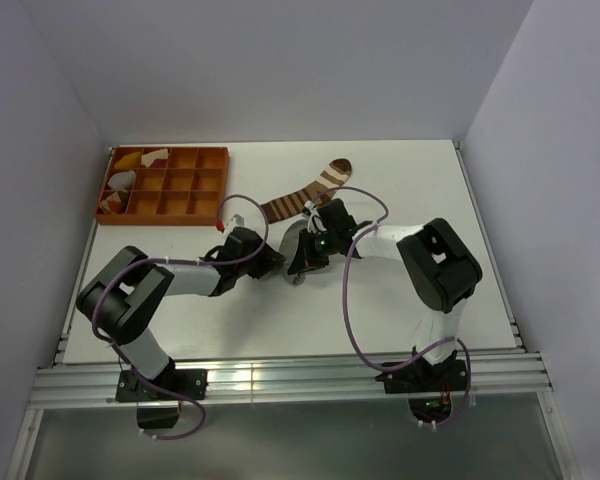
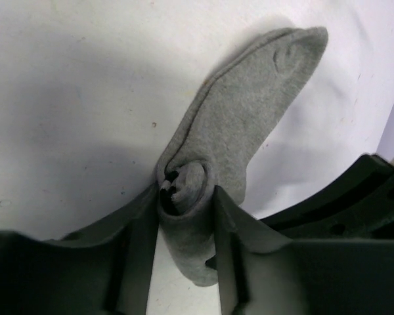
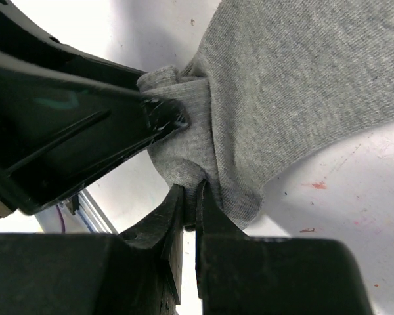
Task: Roll the socks
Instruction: Roll the sock at the center of the board.
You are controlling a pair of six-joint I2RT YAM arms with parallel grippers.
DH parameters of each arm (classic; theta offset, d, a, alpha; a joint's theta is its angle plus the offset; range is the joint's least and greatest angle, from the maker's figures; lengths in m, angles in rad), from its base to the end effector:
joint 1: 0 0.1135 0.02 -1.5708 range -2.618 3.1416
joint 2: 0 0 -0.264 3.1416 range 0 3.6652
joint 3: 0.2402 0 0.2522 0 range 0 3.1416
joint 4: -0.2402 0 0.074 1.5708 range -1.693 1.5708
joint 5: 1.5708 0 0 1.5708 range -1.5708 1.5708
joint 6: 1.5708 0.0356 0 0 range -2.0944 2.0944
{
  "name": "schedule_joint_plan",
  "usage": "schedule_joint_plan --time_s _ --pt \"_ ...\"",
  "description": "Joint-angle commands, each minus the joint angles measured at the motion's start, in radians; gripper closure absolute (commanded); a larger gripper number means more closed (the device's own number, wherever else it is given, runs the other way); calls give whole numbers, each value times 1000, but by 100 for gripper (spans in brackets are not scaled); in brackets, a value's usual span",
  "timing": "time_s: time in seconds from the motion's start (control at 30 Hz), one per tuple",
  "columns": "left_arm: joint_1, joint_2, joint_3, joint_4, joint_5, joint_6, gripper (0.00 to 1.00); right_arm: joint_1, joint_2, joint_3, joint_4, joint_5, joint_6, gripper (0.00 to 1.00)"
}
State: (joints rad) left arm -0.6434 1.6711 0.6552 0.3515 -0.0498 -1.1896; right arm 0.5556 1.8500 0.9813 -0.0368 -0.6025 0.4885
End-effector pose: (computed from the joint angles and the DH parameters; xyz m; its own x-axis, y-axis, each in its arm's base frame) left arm 0.2513 -0.1862 0.1320 -0.7106 -0.6259 -0.3214 -0.2466 0.6494 -0.7194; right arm 0.2957 0.2073 0.1377 -0.9336 -0.1245 -0.3359 -0.3325 0.6499 0.6834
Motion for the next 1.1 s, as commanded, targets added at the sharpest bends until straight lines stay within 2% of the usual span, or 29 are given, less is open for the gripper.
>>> schedule_joint_plan --time_s 0.0,0.03,0.1,0.13,0.17,0.23,0.27,0.3,0.37,0.47,0.53,0.67,1.07 --pt "-2 36 -12 -65 -42 2 64 18 26 -15 -49 95 -30 100" --pt "-4 32 -14 -68 -48 11 74 20 23 -19 -40 98 -33 100" --pt "-1 27 -3 -97 -58 28 85 23 -6 -32 -20 110 -47 100" --pt "2 29 18 -111 -59 54 94 26 -21 -49 3 130 -63 100" --pt "2 35 29 -129 -61 67 97 29 -41 -62 20 142 -76 92" --pt "8 44 72 -181 -56 94 100 44 -121 -105 67 171 -128 80" --pt "10 56 89 -198 -50 131 100 49 -149 -118 75 211 -151 69" --pt "11 62 121 -238 -44 149 100 67 -208 -142 90 234 -175 64" --pt "13 81 155 -270 -35 208 100 93 -267 -167 101 352 -238 50" --pt "16 104 214 -336 -10 281 100 151 -371 -223 152 479 -323 38" --pt "21 113 256 -348 19 330 100 203 -434 -269 199 538 -388 36" --pt "28 154 331 -448 70 419 100 276 -456 -302 248 648 -470 33" --pt "59 208 438 -568 179 561 100 467 -235 -221 351 961 -669 32"
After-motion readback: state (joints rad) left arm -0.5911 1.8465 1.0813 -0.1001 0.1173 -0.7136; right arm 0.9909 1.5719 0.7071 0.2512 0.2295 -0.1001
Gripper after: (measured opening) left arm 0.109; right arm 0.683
